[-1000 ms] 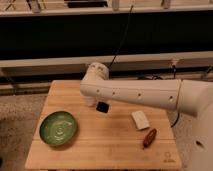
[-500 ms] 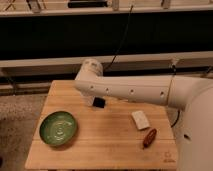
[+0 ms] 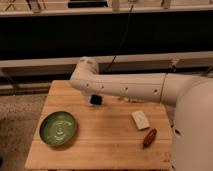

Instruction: Place the eraser in the ceramic cup

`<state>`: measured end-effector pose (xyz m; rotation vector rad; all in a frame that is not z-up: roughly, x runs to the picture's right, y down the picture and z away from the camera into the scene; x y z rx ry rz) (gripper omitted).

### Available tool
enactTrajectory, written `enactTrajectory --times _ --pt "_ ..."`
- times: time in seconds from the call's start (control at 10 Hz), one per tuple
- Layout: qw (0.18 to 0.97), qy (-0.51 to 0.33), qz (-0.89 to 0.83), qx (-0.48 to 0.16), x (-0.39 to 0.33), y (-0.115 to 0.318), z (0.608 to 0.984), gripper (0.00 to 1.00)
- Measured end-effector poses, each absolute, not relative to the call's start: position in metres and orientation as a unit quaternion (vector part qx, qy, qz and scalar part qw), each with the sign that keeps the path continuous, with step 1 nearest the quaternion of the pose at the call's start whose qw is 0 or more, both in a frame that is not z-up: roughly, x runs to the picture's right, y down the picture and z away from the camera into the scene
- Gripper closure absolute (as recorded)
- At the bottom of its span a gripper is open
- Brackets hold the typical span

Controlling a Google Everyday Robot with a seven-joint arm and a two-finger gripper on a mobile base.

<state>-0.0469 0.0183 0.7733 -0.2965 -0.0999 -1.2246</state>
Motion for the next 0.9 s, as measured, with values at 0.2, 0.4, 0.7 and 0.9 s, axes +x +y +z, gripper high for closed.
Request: enactTrajectory --times 0.2,0.4,0.7,0.9 --pt "0.803 -0.05 -0.579 -0.131 -0.054 0.016 0.776 0.95" --pt "0.802 -0.052 -0.581 -0.128 -0.056 0.014 0.778 0.81" --pt "0.796 -0.057 -0.589 -0.125 -0.06 0.011 0.781 0.71" --pt "0.791 -0.06 -0.597 -0.122 -0.067 0.009 0.784 0.62"
